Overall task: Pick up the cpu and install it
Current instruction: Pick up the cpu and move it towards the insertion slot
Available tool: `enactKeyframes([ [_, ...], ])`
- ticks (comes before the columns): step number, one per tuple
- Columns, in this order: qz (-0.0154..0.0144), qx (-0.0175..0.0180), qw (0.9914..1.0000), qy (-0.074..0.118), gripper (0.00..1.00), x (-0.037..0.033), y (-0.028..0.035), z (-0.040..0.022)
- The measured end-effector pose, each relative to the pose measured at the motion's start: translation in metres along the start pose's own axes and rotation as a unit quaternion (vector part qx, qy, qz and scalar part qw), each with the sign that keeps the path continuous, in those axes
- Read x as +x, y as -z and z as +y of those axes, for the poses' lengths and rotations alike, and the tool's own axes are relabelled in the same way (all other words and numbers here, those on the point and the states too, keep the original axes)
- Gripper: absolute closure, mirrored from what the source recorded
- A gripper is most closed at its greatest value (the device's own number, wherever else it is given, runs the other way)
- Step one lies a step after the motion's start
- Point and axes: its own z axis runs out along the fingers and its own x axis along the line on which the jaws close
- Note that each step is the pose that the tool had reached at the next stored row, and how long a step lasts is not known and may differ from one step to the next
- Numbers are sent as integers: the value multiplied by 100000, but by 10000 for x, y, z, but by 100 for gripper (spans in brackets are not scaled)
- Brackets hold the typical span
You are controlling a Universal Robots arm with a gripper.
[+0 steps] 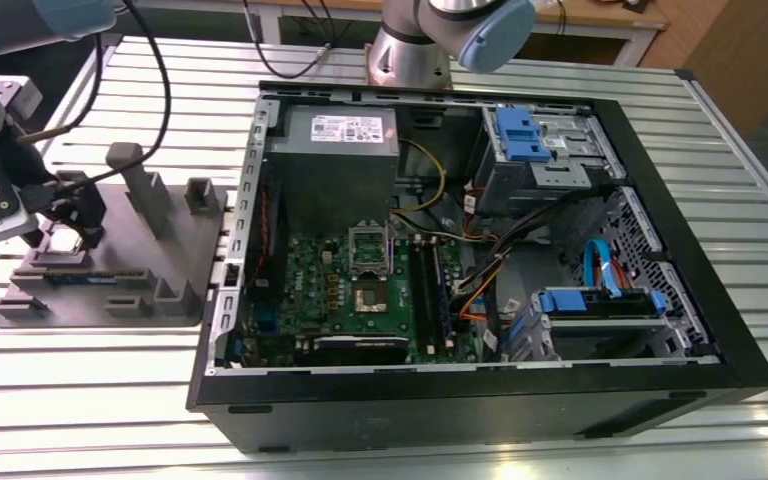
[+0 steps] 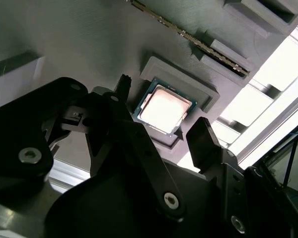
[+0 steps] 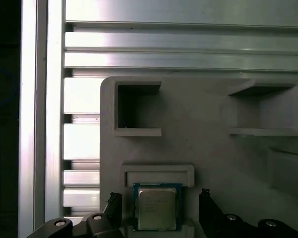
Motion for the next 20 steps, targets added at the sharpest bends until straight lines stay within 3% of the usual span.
enactKeyframes([
  [20, -11, -22, 99998, -583, 30, 20, -31, 0],
])
